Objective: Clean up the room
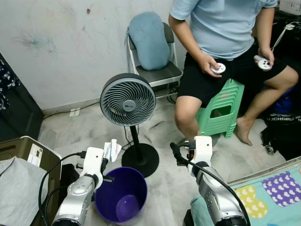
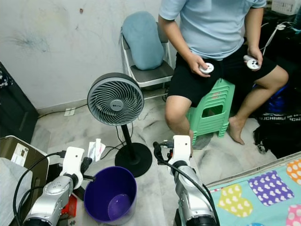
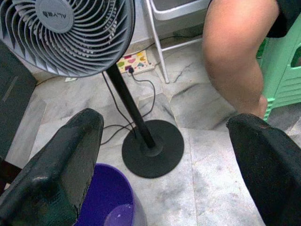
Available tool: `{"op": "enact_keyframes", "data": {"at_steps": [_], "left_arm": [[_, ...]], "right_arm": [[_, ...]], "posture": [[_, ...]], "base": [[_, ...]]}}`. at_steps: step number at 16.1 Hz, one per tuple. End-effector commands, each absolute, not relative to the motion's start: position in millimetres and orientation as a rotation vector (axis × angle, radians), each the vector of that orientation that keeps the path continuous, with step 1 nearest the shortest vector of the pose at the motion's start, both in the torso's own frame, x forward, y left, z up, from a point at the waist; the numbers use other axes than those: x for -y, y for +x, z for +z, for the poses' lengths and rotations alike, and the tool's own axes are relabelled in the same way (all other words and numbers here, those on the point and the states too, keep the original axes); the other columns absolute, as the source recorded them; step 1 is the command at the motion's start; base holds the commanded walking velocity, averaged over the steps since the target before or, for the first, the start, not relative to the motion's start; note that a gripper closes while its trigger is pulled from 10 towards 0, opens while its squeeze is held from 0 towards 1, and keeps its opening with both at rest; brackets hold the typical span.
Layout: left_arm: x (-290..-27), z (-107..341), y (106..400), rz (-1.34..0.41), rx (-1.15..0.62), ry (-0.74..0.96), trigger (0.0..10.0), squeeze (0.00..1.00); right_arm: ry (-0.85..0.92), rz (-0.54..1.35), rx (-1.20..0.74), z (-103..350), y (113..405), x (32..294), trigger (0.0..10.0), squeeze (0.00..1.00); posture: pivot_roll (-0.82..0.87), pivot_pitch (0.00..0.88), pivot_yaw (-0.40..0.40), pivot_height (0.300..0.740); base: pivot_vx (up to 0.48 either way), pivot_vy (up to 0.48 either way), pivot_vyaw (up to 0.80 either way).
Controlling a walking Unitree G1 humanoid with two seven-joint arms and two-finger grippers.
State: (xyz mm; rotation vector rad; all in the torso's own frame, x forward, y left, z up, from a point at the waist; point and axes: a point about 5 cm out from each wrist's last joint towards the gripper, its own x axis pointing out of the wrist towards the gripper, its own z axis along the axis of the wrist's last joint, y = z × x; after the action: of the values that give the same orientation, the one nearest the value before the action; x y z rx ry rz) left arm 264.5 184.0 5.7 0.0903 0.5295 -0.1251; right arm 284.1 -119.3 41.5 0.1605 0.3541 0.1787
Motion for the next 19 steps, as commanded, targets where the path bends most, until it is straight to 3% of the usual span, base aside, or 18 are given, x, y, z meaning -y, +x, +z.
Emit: {"op": "enact_keyframes", "data": {"at_steps": [1,13,19], "left_arm": [[-189,9,268,-0.107,-0.518,0.105,0.0,0.0],[-194,11,282,-0.074,-0.498,0.125,0.0,0.0],[-226,-6,259,-0.015,-0.575,0.155,0.0,0.0]], "right_arm": [[0.165,0.195,-0.343,44,288,115,10.0,0.0],[0.188,0.191,-0.313,48,304,108,10.0,0.0],[0.179,0.201,-0.385,27,286,84,10.0,0.0]], "posture": [[-0.16,0.0,0.08,0.74],[-0.15,0.0,0.088,0.74],[-0.15,0.0,0.106,0.74]], "base": [[0.0,0.0,0.0],[0.0,0.0,0.0],[0.0,0.0,0.0]]}}
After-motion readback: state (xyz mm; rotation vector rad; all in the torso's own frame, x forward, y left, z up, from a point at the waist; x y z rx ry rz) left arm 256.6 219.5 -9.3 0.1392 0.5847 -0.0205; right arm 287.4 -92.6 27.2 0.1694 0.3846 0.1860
